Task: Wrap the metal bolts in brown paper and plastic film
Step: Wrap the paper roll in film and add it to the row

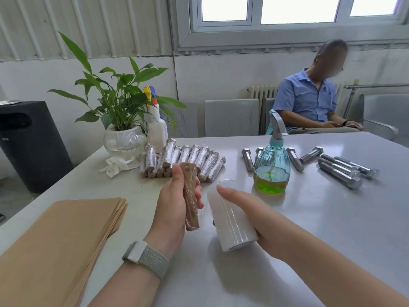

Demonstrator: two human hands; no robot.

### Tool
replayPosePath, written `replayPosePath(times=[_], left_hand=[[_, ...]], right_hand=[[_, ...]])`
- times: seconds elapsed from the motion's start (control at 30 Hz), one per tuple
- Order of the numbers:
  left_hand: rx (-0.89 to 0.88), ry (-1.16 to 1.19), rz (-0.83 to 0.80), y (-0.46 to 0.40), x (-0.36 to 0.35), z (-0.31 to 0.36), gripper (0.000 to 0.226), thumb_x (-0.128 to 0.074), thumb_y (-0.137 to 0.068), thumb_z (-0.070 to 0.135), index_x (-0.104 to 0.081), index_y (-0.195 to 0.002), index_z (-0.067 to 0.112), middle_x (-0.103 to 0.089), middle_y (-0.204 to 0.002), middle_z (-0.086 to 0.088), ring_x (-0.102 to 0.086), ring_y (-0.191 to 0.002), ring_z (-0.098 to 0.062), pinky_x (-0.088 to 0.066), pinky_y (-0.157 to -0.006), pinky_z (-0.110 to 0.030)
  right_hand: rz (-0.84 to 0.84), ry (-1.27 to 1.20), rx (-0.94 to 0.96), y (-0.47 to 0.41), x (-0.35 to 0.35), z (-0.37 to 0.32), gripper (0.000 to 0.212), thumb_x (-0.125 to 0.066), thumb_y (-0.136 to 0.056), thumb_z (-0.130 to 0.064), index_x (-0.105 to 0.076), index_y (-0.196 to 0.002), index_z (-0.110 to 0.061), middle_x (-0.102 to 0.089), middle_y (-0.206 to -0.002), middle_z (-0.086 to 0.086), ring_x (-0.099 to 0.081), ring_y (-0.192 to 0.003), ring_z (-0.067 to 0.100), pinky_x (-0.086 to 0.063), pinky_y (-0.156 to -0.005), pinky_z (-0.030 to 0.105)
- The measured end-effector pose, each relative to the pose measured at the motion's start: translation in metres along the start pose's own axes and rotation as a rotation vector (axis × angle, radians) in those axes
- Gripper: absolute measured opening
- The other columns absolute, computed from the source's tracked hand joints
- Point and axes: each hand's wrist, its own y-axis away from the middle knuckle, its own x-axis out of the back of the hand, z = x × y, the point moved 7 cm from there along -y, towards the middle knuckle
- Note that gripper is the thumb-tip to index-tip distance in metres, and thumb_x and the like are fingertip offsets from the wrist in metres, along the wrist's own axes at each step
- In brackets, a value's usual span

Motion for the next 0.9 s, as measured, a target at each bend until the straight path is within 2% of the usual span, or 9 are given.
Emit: replayPosePath(times=[0.13,0.17,0.27,0.37,0.47,0.53,0.63,0.77,0.9], left_hand=[[-0.014,-0.117,-0.068,0.0,-0.006,-0.002,0.063,-0.035,-0.089,0.068,-0.059,-0.079,0.01,-0.055,-0.058,-0.004,-0.051,-0.049,-0.016,-0.046,-0.048,-0.024],[-0.017,-0.137,-0.08,0.0,-0.007,-0.003,0.064,-0.035,-0.09,0.067,-0.059,-0.08,0.009,-0.056,-0.058,-0.005,-0.053,-0.05,-0.017,-0.047,-0.049,-0.025],[0.007,-0.195,-0.099,0.0,-0.009,-0.005,0.068,-0.034,-0.088,0.069,-0.059,-0.081,0.006,-0.06,-0.059,-0.009,-0.06,-0.055,-0.024,-0.053,-0.056,-0.035],[0.029,-0.207,-0.17,0.004,-0.016,-0.007,0.074,-0.034,-0.087,0.07,-0.06,-0.082,0.001,-0.065,-0.064,-0.011,-0.065,-0.053,-0.027,-0.049,-0.045,-0.03],[0.04,-0.25,-0.228,0.01,-0.022,-0.008,0.075,-0.033,-0.086,0.074,-0.065,-0.075,0.008,-0.067,-0.066,-0.015,-0.057,-0.04,-0.024,-0.039,-0.036,-0.022],[0.03,-0.271,-0.234,0.011,-0.024,-0.009,0.072,-0.033,-0.086,0.076,-0.066,-0.062,0.017,-0.066,-0.064,-0.015,-0.055,-0.041,-0.024,-0.04,-0.039,-0.024],[0.027,-0.281,-0.248,0.013,-0.028,-0.01,0.069,-0.034,-0.087,0.074,-0.064,-0.059,0.019,-0.064,-0.062,-0.014,-0.053,-0.043,-0.024,-0.04,-0.041,-0.027],[0.078,-0.239,-0.279,0.014,-0.031,-0.015,0.068,-0.04,-0.087,0.071,-0.068,-0.066,0.012,-0.06,-0.059,-0.012,-0.051,-0.041,-0.023,-0.039,-0.04,-0.025],[0.145,-0.168,-0.294,0.012,-0.028,-0.021,0.068,-0.044,-0.088,0.068,-0.073,-0.074,0.008,-0.054,-0.058,-0.01,-0.049,-0.04,-0.021,-0.037,-0.039,-0.022]], right_hand=[[0.0,0.041,-0.055,0.0,0.01,0.0,0.046,-0.07,-0.078,-0.049,-0.065,-0.112,-0.018,-0.075,-0.086,0.002,-0.072,-0.084,0.019,-0.056,-0.086,0.034],[0.009,0.075,-0.037,-0.001,0.013,-0.003,0.05,-0.072,-0.074,-0.052,-0.066,-0.109,-0.017,-0.074,-0.084,0.002,-0.072,-0.082,0.02,-0.056,-0.085,0.033],[0.011,0.148,0.013,-0.001,0.019,-0.013,0.058,-0.078,-0.062,-0.057,-0.067,-0.095,-0.011,-0.072,-0.07,0.0,-0.071,-0.07,0.018,-0.056,-0.068,0.029],[-0.025,0.133,0.009,-0.001,0.021,-0.015,0.056,-0.084,-0.066,-0.052,-0.065,-0.098,-0.01,-0.071,-0.072,0.004,-0.072,-0.075,0.027,-0.059,-0.074,0.041],[-0.062,0.141,-0.019,0.0,0.022,-0.015,0.054,-0.083,-0.069,-0.047,-0.062,-0.103,-0.01,-0.072,-0.076,0.007,-0.073,-0.08,0.035,-0.058,-0.078,0.052],[-0.032,0.174,-0.044,0.001,0.025,-0.014,0.059,-0.08,-0.065,-0.051,-0.061,-0.102,-0.009,-0.073,-0.079,0.008,-0.073,-0.077,0.034,-0.059,-0.077,0.052],[0.007,0.203,-0.11,0.001,0.028,-0.012,0.067,-0.072,-0.063,-0.064,-0.062,-0.101,-0.01,-0.074,-0.077,0.008,-0.073,-0.072,0.029,-0.062,-0.071,0.042],[0.087,0.172,-0.151,-0.004,0.039,-0.008,0.066,-0.057,-0.08,-0.069,-0.07,-0.107,-0.011,-0.073,-0.083,0.007,-0.07,-0.078,0.026,-0.054,-0.094,0.048],[0.104,0.133,-0.179,-0.004,0.039,-0.005,0.059,-0.057,-0.084,-0.065,-0.07,-0.105,-0.01,-0.073,-0.081,0.007,-0.07,-0.078,0.026,-0.054,-0.094,0.049]])
